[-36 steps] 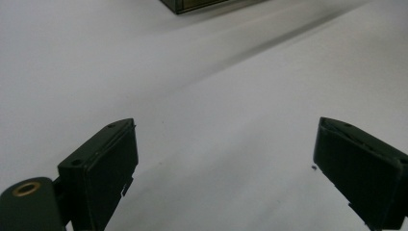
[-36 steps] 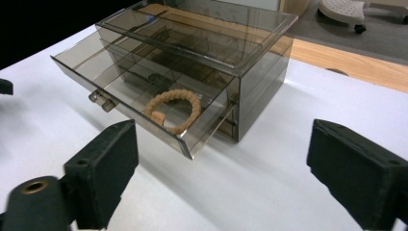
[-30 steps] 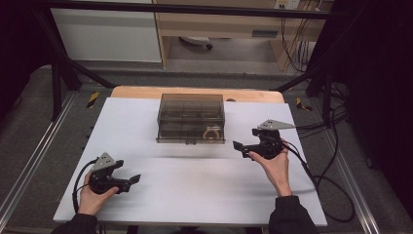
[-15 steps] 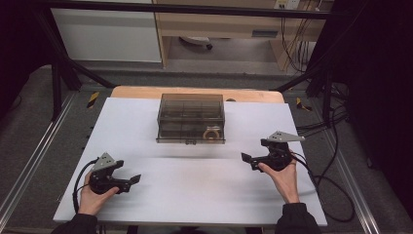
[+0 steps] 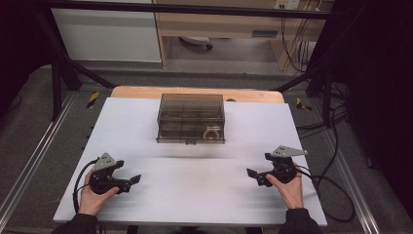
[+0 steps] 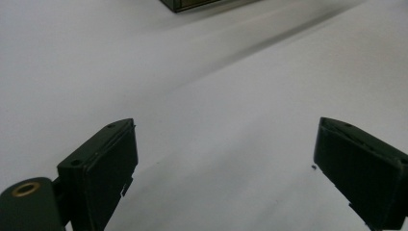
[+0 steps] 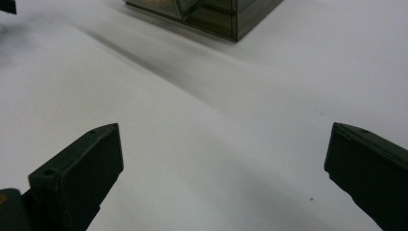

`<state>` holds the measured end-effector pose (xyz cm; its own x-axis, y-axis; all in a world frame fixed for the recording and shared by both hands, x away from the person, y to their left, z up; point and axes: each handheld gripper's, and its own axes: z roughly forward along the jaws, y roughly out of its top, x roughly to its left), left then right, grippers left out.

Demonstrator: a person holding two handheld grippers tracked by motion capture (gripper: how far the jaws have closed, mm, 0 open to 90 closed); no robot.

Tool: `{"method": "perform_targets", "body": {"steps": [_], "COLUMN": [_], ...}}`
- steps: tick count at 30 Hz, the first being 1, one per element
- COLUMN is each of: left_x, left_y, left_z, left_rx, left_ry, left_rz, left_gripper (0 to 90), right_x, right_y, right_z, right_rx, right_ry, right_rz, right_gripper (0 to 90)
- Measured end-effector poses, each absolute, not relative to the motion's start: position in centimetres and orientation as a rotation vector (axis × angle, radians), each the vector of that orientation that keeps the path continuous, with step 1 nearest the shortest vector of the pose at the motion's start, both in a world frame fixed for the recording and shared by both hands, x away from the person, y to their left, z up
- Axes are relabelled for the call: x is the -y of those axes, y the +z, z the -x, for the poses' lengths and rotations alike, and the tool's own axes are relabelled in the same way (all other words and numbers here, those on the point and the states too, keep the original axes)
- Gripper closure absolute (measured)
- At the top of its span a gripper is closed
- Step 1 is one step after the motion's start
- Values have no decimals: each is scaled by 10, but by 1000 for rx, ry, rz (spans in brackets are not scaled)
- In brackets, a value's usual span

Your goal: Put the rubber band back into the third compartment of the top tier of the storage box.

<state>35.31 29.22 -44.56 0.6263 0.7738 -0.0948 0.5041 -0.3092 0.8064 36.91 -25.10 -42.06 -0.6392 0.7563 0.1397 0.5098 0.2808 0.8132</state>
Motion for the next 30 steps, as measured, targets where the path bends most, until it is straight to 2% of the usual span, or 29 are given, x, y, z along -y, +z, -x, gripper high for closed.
{"method": "perform_targets", "body": {"steps": [14, 30], "left_x": [-291, -289], "left_y": [-446, -447], "left_z": [-353, -352], "left_rx": [-998, -988], "left_ry": [388, 385], "left_rz": [-1988, -2000], "left_gripper": [75, 75], "right_x": [274, 280], "right_y": [-445, -450], "right_z": [-352, -347], "right_rx": [-2320, -2331], "right_ry": [1268, 1255], "right_rz": [-1195, -1183], "right_gripper": [6, 6]}}
